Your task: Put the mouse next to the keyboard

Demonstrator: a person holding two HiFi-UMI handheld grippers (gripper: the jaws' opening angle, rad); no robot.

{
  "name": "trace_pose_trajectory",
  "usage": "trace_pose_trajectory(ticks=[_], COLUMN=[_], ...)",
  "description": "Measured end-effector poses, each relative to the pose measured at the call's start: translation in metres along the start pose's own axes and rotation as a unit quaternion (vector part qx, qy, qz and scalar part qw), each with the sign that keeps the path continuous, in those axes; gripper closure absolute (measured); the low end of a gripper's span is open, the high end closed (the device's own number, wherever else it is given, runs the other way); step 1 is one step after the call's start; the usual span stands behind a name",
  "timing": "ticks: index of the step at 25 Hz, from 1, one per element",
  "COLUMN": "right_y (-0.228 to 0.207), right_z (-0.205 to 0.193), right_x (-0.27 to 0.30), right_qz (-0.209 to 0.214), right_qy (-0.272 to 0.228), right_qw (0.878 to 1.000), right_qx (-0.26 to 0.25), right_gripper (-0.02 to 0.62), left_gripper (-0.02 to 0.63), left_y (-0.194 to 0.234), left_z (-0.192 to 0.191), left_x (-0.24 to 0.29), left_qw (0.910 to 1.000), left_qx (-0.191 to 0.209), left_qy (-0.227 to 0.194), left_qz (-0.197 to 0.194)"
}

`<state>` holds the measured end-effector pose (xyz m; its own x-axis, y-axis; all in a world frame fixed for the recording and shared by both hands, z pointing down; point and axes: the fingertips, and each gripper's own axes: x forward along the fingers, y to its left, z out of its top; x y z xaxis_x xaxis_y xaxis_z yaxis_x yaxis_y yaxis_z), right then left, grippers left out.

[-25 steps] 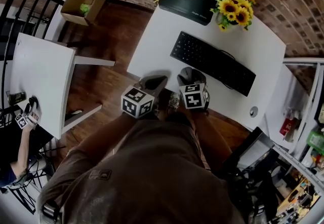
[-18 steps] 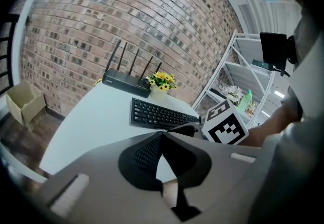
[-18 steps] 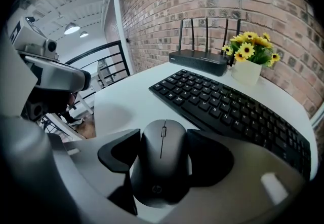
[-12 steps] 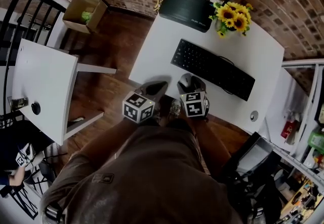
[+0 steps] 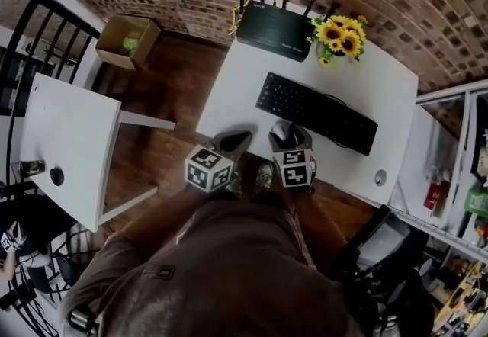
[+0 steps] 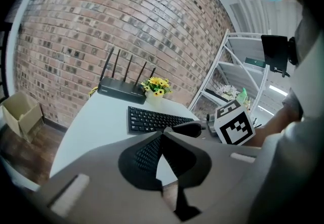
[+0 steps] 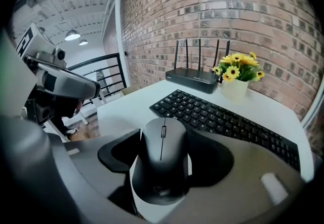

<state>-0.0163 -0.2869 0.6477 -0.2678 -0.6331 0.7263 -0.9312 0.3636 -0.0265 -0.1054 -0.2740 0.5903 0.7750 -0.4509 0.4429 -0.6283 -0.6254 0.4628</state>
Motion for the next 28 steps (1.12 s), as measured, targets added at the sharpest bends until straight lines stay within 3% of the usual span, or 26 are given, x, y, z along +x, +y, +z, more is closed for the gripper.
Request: trace_pose_trajectory(ticks=[7,15,22,28], right_y=[-0.011,-0.034,-0.086,-0.159], right_z=[0.014,0.035,0.018,-0.008], right_x=[-0.033,-0.085,-0.123,-0.156], right_qz=[-0.044,-0.106,-0.148,-0.169], right_qy=[-0.03,-0.073,-0.092,-0.102], right_qw=[0.999,0.991,0.983,0.978], right_qx=[0.014,0.034,0.054,0.074], right_gripper=[0.295,0.295,0.295,0.295], left_gripper=[0.614,0.614,0.614,0.614], left_y=[-0.01,-0.04,-0.079,-0.132], left_z=[0.017,0.037,0.05,0.065], left_x=[-0.007,0.004,0.046,0.105], left_qw=[0.9994,0.995,0.9904,0.9869], left_qx=[0.019,0.058,0.085,0.106], left_qy=[-0.023,-0.035,-0.042,-0.049], left_qz=[-0.02,-0.074,-0.1,-0.111])
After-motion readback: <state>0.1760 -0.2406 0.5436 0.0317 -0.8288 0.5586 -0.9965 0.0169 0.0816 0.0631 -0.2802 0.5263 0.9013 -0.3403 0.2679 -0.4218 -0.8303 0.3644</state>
